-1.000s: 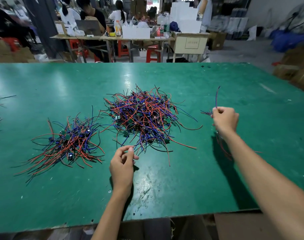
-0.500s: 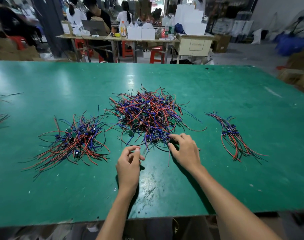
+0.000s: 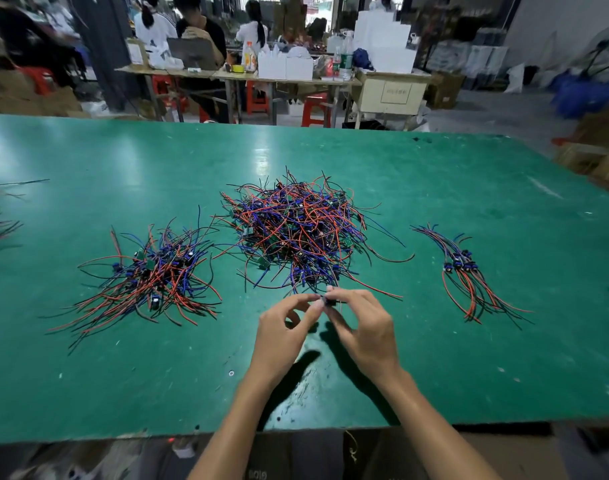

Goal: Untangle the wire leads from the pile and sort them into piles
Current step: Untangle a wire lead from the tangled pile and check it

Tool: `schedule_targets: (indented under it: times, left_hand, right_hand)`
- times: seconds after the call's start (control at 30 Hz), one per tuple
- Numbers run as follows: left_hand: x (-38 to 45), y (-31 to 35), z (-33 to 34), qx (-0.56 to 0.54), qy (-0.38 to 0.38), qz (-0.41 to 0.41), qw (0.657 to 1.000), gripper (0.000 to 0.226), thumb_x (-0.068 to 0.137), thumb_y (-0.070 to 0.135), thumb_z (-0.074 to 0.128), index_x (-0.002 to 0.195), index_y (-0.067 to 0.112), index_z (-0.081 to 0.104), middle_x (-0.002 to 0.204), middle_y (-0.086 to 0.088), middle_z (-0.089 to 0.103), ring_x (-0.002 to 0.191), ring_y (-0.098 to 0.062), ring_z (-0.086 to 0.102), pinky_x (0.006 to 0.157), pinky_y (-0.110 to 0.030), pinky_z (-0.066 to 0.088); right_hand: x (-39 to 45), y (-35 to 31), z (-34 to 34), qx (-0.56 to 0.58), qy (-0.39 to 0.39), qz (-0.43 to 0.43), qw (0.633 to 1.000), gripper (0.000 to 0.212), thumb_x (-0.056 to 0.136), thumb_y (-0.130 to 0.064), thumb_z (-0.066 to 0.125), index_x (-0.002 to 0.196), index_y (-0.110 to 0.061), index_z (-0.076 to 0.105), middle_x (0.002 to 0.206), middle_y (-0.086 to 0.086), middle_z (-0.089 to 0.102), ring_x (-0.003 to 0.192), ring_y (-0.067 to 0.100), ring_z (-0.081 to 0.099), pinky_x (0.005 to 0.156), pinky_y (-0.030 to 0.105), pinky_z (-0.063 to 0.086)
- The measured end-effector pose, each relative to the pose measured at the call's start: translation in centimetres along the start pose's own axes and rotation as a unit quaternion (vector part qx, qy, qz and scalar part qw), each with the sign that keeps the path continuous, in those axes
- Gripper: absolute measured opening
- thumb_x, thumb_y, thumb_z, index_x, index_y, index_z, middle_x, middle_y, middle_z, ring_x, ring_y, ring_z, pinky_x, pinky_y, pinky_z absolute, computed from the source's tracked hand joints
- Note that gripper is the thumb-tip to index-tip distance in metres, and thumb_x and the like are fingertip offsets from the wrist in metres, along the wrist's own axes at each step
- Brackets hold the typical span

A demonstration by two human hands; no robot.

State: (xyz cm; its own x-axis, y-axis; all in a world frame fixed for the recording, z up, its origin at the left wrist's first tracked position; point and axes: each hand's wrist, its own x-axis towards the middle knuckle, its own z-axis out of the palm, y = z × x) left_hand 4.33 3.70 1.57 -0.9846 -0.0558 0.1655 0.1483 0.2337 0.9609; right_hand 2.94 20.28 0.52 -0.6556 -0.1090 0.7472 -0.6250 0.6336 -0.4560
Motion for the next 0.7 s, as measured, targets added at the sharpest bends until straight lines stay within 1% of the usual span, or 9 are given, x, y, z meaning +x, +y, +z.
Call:
schedule_targets:
  times: [0.1, 0.23, 0.37, 0.43, 0.47, 0.5, 0.57, 0.6, 0.7]
  left_hand:
    - [0.0, -0.1, 0.0, -0.071, 0.021, -0.017, 0.997, 0.009, 0.095, 0.027, 0.069, 0.094, 0.024, 0.077, 0.085, 0.003, 0.077, 0.071, -0.012, 0.065, 0.071, -0.043, 0.057]
    - [0.0, -0.2, -0.4, -0.160, 0.088, -0.061, 0.981, 0.008, 0.093, 0.016, 0.072, 0.094, 0.010, 0.077, 0.087, -0.003, 0.078, 0.072, -0.019, 0.072, 0.070, -0.030, 0.059]
    - [0.2, 0.1, -0.3, -0.209, 0.110, -0.076, 0.969, 0.007, 0.088, 0.007, 0.075, 0.095, 0.006, 0.077, 0.087, -0.007, 0.079, 0.078, -0.027, 0.077, 0.074, -0.033, 0.063]
    - [0.3, 0.1, -0.5, -0.251, 0.117, -0.094, 0.956, 0.009, 0.088, 0.004, 0.074, 0.096, 0.003, 0.076, 0.088, -0.013, 0.078, 0.080, -0.029, 0.077, 0.072, -0.031, 0.063]
    - [0.4, 0.2, -0.9, -0.280, 0.126, -0.105, 0.946, 0.010, 0.087, 0.004, 0.074, 0.097, 0.002, 0.075, 0.089, -0.016, 0.078, 0.081, -0.029, 0.077, 0.071, -0.027, 0.062]
    - [0.5, 0.2, -1.5, -0.311, 0.138, -0.117, 0.933, 0.012, 0.087, 0.004, 0.074, 0.098, 0.001, 0.074, 0.091, -0.018, 0.077, 0.083, -0.028, 0.077, 0.071, -0.024, 0.061]
    - [1.2, 0.5, -3.5, -0.359, 0.178, -0.128, 0.907, 0.018, 0.085, 0.006, 0.076, 0.102, 0.001, 0.072, 0.094, -0.018, 0.077, 0.086, -0.027, 0.077, 0.073, -0.020, 0.060]
    - [1.8, 0.7, -4.8, -0.374, 0.204, -0.121, 0.897, 0.019, 0.084, 0.006, 0.075, 0.102, 0.001, 0.071, 0.095, -0.017, 0.077, 0.086, -0.026, 0.077, 0.074, -0.019, 0.059]
    - [3.5, 1.7, -9.0, -0.414, 0.283, -0.080, 0.861, 0.012, 0.090, 0.004, 0.070, 0.102, 0.001, 0.068, 0.089, -0.010, 0.078, 0.083, -0.019, 0.077, 0.075, -0.017, 0.059]
  right_hand:
    - [-0.4, -0.8, 0.3, -0.010, -0.040, -0.054, 0.998, 0.026, 0.091, -0.011, 0.074, 0.117, -0.009, 0.074, 0.116, -0.002, 0.074, 0.112, 0.012, 0.067, 0.098, 0.028, 0.053]
    - [-0.6, -1.0, 0.0, -0.033, -0.083, -0.032, 0.996, 0.049, 0.086, -0.004, 0.077, 0.134, -0.008, 0.065, 0.132, 0.001, 0.068, 0.119, 0.014, 0.066, 0.102, 0.030, 0.052]
    - [-0.6, -1.3, -0.2, -0.062, -0.108, -0.021, 0.992, 0.060, 0.089, -0.009, 0.074, 0.146, -0.013, 0.054, 0.145, -0.003, 0.059, 0.130, 0.009, 0.058, 0.106, 0.030, 0.049]
    - [-0.5, -1.4, -0.2, -0.064, -0.117, -0.022, 0.991, 0.065, 0.090, -0.011, 0.072, 0.151, -0.015, 0.048, 0.148, -0.007, 0.056, 0.131, 0.004, 0.056, 0.106, 0.028, 0.049]
    - [-0.5, -1.4, -0.1, -0.062, -0.116, -0.019, 0.991, 0.068, 0.090, -0.011, 0.072, 0.153, -0.017, 0.045, 0.146, -0.010, 0.057, 0.125, 0.001, 0.058, 0.104, 0.024, 0.049]
    - [-0.5, -1.5, 0.0, -0.066, -0.111, -0.012, 0.992, 0.070, 0.091, -0.013, 0.071, 0.154, -0.017, 0.042, 0.137, -0.011, 0.063, 0.112, 0.000, 0.062, 0.097, 0.021, 0.050]
    - [-0.6, -1.4, 0.2, -0.091, -0.085, 0.020, 0.992, 0.068, 0.091, -0.018, 0.071, 0.153, -0.017, 0.043, 0.109, -0.005, 0.068, 0.085, 0.007, 0.060, 0.082, 0.023, 0.051]
    - [-0.6, -1.3, 0.3, -0.111, -0.065, 0.043, 0.991, 0.064, 0.090, -0.021, 0.072, 0.149, -0.017, 0.048, 0.104, -0.002, 0.069, 0.083, 0.012, 0.060, 0.080, 0.029, 0.052]
    - [-0.2, -0.7, 0.5, -0.203, -0.017, 0.107, 0.973, 0.053, 0.083, -0.028, 0.080, 0.130, -0.013, 0.064, 0.109, 0.001, 0.071, 0.096, 0.023, 0.062, 0.082, 0.039, 0.050]
